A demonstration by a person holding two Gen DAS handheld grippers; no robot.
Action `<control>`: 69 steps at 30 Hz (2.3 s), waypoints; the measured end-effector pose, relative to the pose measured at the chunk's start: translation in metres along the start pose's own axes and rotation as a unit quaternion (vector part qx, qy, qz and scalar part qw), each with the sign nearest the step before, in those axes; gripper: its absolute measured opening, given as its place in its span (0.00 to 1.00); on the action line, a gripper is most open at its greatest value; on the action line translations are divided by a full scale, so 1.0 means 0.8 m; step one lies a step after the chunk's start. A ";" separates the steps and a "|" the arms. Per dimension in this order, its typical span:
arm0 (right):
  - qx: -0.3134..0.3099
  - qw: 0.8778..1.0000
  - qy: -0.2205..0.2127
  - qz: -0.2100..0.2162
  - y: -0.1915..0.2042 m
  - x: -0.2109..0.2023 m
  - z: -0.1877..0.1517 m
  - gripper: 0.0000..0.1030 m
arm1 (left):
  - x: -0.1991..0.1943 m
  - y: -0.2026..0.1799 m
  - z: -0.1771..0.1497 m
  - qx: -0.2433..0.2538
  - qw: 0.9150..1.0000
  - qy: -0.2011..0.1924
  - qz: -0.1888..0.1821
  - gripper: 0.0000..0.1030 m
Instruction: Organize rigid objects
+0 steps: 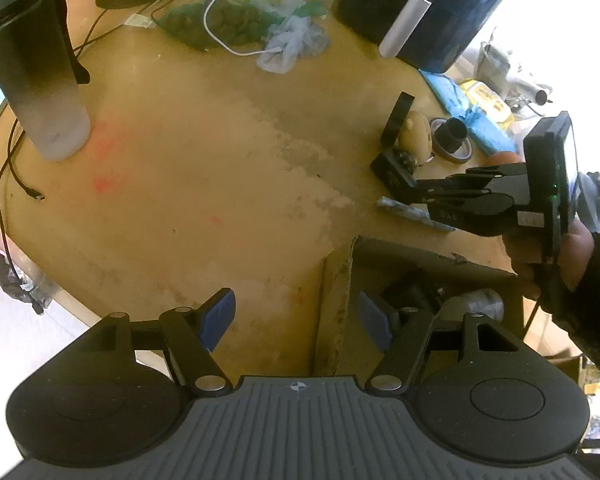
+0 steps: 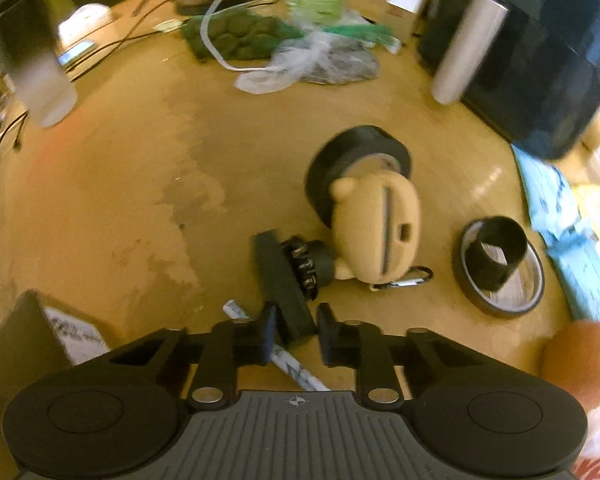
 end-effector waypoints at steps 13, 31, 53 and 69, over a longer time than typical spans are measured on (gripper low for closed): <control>-0.025 0.998 -0.052 0.003 0.013 -0.042 -0.001 0.16 | 0.006 -0.015 -0.002 0.014 1.000 0.003 -0.003 0.66; 0.060 0.998 -0.010 -0.008 -0.019 -0.049 -0.053 0.16 | 0.005 -0.028 -0.001 0.028 1.000 0.002 -0.007 0.66; 0.141 0.989 -0.040 -0.004 -0.031 -0.064 -0.047 0.16 | 0.000 -0.039 0.010 0.035 0.999 -0.012 -0.018 0.66; 0.190 0.978 -0.087 -0.008 -0.039 -0.136 -0.062 0.16 | 0.017 -0.079 0.040 0.096 0.995 -0.018 -0.031 0.66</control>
Point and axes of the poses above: each gripper's, at about its wrist camera, not at the fingertips, and x roughly the way its jaws point, y to its left, z to its top, the point moved 9 cm from there along x, roughly the way its jaws point, and after that the axes turned 5 degrees about z, right-handed, at the moved point
